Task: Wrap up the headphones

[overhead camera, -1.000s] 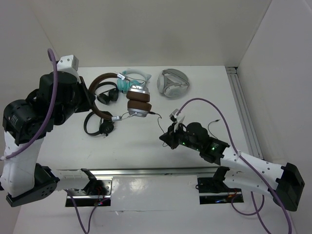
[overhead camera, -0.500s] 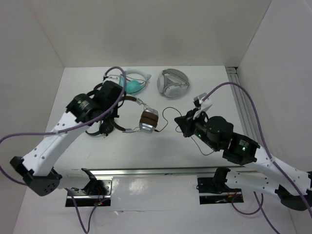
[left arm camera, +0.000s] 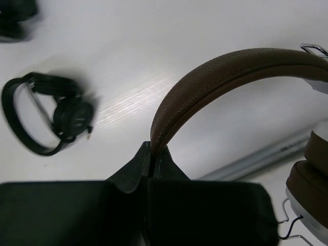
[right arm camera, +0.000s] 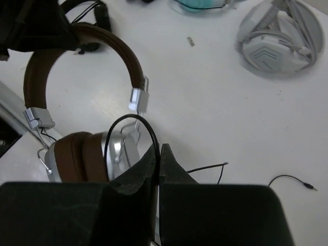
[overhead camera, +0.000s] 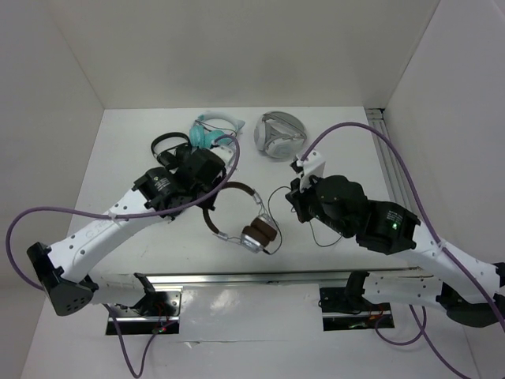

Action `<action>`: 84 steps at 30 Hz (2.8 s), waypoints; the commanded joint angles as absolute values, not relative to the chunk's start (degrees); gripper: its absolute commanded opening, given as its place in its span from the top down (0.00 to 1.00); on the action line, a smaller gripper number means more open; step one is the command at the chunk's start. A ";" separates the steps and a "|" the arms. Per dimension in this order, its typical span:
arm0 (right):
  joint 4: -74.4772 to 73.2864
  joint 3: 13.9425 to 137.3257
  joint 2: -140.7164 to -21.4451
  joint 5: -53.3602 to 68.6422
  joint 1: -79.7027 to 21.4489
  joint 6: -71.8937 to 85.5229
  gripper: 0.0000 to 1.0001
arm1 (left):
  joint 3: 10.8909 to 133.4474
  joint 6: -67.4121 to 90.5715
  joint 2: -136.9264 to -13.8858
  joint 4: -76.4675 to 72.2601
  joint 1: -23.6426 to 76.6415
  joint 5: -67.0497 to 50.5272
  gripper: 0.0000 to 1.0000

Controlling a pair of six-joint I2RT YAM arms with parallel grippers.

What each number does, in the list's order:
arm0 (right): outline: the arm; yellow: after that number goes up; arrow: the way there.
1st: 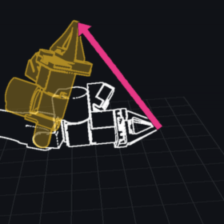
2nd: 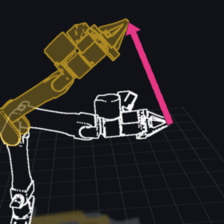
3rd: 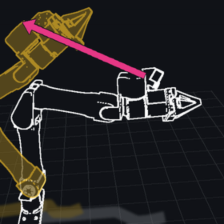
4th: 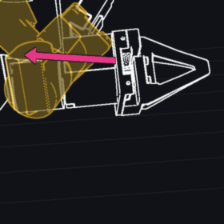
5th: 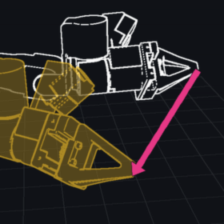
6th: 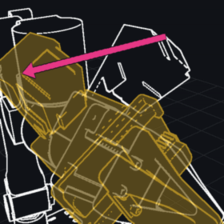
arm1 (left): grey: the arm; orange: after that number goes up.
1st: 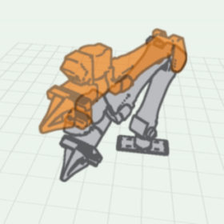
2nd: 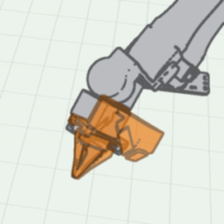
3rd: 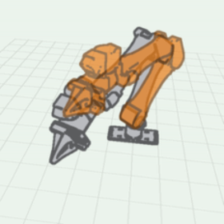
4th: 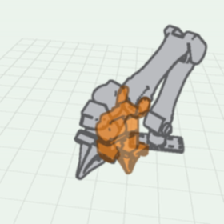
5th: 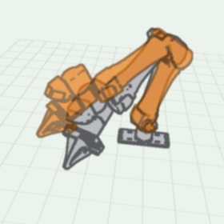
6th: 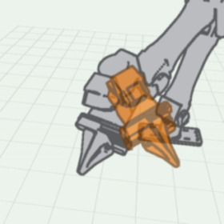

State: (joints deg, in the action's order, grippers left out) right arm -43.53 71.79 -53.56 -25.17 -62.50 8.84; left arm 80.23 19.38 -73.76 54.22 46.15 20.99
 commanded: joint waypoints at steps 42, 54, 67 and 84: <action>-4.68 45.89 -48.16 -2.55 -62.93 6.24 0.80 | 80.59 25.91 -49.13 31.99 62.23 19.58 1.00; 26.86 28.49 -56.68 -0.89 -61.17 11.68 0.80 | 84.11 45.94 -45.53 38.75 62.23 41.03 1.00; 40.87 15.74 -64.95 -5.43 -71.08 16.96 0.90 | 97.98 61.18 -55.89 57.74 61.53 57.38 1.00; 2.39 39.34 -72.85 -44.65 -106.25 20.92 1.00 | 89.22 58.62 -68.29 56.78 32.96 44.03 1.00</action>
State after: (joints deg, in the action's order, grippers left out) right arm 13.43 31.92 -70.54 -36.99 -103.96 19.51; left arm 89.93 56.97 -67.83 61.01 34.72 46.28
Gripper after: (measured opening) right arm 0.008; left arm 0.064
